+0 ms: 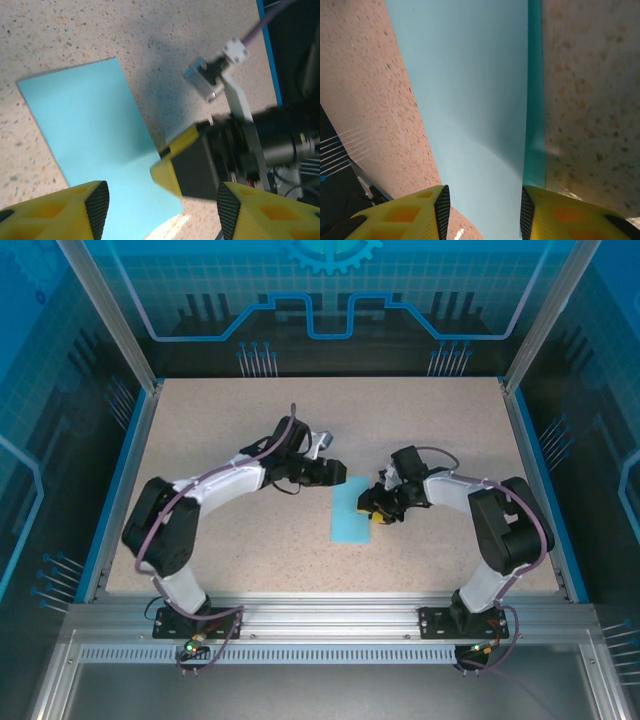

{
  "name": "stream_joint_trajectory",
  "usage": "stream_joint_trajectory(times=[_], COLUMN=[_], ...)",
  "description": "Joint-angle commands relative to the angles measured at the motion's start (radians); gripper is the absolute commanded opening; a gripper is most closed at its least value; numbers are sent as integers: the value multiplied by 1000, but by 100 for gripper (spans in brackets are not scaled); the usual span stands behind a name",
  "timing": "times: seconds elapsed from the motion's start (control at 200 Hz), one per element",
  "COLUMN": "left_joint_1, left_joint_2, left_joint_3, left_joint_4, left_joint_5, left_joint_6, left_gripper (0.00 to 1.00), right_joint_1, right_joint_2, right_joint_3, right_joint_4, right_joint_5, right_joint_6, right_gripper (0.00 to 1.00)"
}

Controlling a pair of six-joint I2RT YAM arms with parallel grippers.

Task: Fold a paper plane with a square sheet of paper (fold left side to right side)
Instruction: Fold the triangle a second time at the center of the table.

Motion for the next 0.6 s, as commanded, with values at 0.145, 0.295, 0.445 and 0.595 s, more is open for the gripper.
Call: stream_joint_trajectory(times=[0.145,0.295,0.445,0.595], left_joint_1=[-165,-298,-405,-485], left_joint_2=[-147,-152,-75,35], left_joint_3=[-121,-87,6,110], left_joint_4=[-103,-188,-271,-346], left_joint_5=[-152,-299,-421,-525], left_joint_6=[193,272,322,337], left_gripper=[69,72,75,78], right_joint_1=[-40,-50,-50,-51], right_joint_2=[80,108,125,129], right_joint_3=[121,165,195,206], right_joint_4=[-43,-75,-104,-120], right_joint_5=[-40,-59,-65,-61], right_joint_6=[-48,-58,-63,-63], right_gripper=[34,26,25,24])
